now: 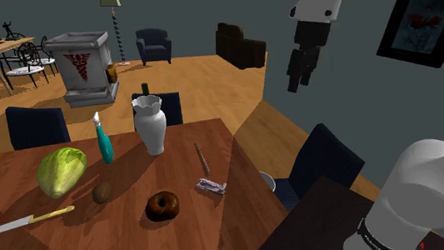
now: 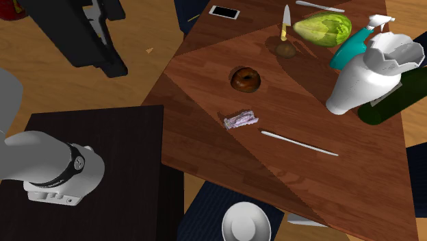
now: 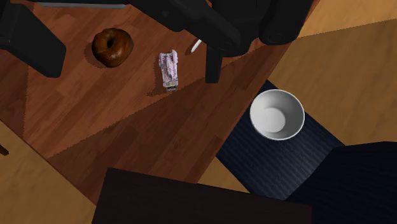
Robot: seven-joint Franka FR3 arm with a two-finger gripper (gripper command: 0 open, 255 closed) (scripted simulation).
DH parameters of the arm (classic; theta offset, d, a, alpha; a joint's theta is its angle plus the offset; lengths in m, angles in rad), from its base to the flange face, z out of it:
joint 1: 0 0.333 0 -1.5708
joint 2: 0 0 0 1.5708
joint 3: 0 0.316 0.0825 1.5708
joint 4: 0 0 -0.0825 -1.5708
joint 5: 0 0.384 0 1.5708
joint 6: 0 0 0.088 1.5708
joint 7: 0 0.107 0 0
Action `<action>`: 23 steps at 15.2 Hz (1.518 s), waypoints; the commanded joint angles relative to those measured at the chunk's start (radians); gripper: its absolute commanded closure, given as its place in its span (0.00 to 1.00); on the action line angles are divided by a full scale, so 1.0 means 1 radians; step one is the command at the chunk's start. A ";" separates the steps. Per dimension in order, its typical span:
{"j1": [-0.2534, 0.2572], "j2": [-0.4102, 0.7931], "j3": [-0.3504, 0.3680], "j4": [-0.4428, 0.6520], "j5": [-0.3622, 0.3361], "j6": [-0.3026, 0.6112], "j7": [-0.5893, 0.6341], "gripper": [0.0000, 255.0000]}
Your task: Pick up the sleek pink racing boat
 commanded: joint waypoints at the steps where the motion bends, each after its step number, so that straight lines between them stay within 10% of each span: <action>1: 0.000 0.000 0.000 0.000 0.000 0.000 0.000 0.00; 23: 0.019 0.572 0.239 -0.148 -0.111 0.704 0.189 0.00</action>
